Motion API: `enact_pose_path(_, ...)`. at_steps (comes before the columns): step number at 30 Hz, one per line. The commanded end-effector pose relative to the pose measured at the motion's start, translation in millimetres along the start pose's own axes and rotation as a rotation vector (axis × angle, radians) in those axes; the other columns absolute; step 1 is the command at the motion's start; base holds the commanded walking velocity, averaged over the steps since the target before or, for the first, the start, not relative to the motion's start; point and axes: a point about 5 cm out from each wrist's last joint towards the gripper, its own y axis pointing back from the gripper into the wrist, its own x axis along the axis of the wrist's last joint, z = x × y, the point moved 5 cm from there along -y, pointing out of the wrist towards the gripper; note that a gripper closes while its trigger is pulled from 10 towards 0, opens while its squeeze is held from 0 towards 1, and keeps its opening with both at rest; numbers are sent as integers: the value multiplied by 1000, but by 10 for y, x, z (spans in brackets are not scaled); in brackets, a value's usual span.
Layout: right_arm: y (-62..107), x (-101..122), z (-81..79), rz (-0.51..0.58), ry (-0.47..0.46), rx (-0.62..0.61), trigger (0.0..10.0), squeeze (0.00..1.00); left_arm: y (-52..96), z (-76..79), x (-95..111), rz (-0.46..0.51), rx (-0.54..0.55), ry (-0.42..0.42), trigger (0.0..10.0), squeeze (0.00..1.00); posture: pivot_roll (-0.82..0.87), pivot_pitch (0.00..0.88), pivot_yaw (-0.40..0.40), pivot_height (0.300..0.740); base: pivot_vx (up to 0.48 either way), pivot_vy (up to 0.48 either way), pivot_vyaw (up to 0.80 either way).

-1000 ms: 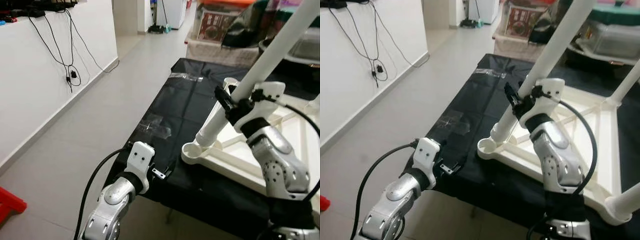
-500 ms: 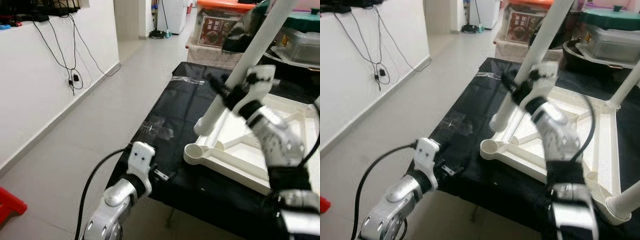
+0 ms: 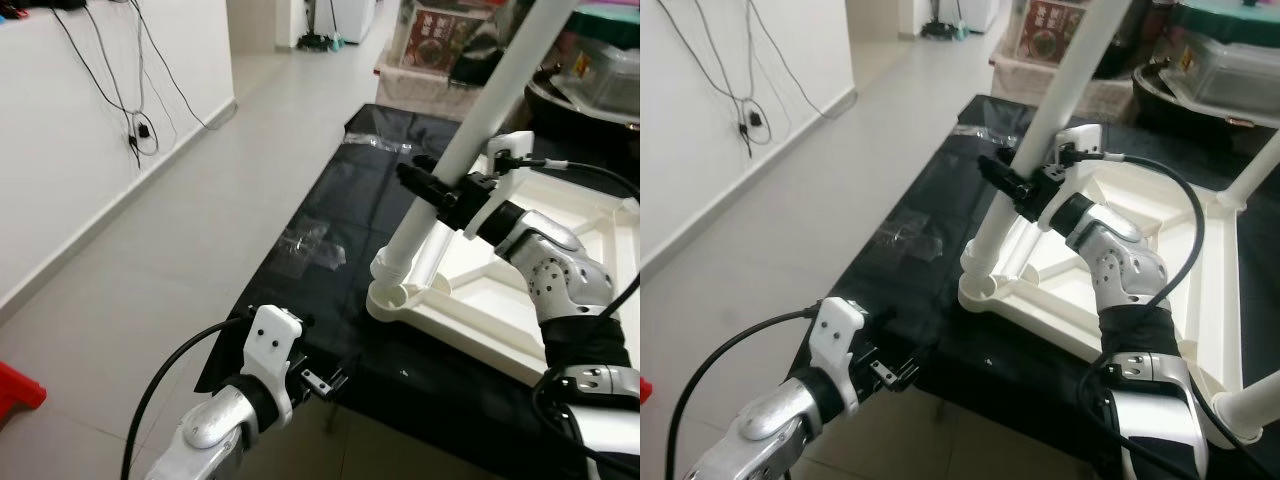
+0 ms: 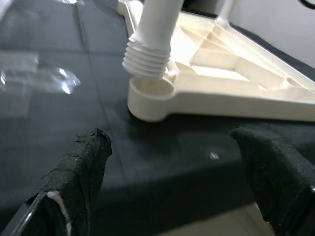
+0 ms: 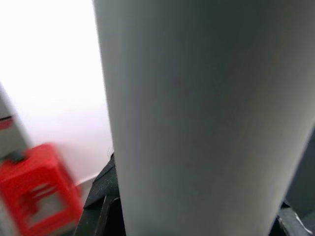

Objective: Building children table

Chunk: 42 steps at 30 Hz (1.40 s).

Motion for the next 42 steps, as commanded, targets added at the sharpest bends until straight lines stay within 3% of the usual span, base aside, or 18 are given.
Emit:
enact_pose_path(1, 29, -22, -23, -13, 16, 46, 10000, 0, 68, 52, -12, -21, -8, 15, 10000, 0, 108, 212, -92, 740, 0, 0, 0)
enact_pose_path(10, 99, -50, -19, -57, 19, 117, 10000, 0, 222, 108, 4, -52, -3, 27, 10000, 0, 120, 236, -96, 740, 0, 0, 0)
enact_pose_path(22, 179, -139, 28, -124, 2, 199, 10000, 0, 292, 149, 6, -87, -5, 39, 10000, 0, 123, 237, -97, 740, 0, 0, 0)
enact_pose_path(28, 190, -231, -72, -130, -71, 289, 10000, 0, 318, 160, 13, -96, 0, 41, 10000, 0, 129, 251, -100, 740, 0, 0, 0)
enact_pose_path(36, 179, -389, -190, -194, -92, 394, 10000, 0, 350, 160, 27, -108, 8, 42, 10000, 0, 135, 267, -99, 740, 0, 0, 0)
enact_pose_path(42, 74, -488, -351, -289, -29, 510, 10000, 0, 357, 153, 30, -112, 7, 42, 10000, 0, 130, 276, -94, 740, 0, 0, 0)
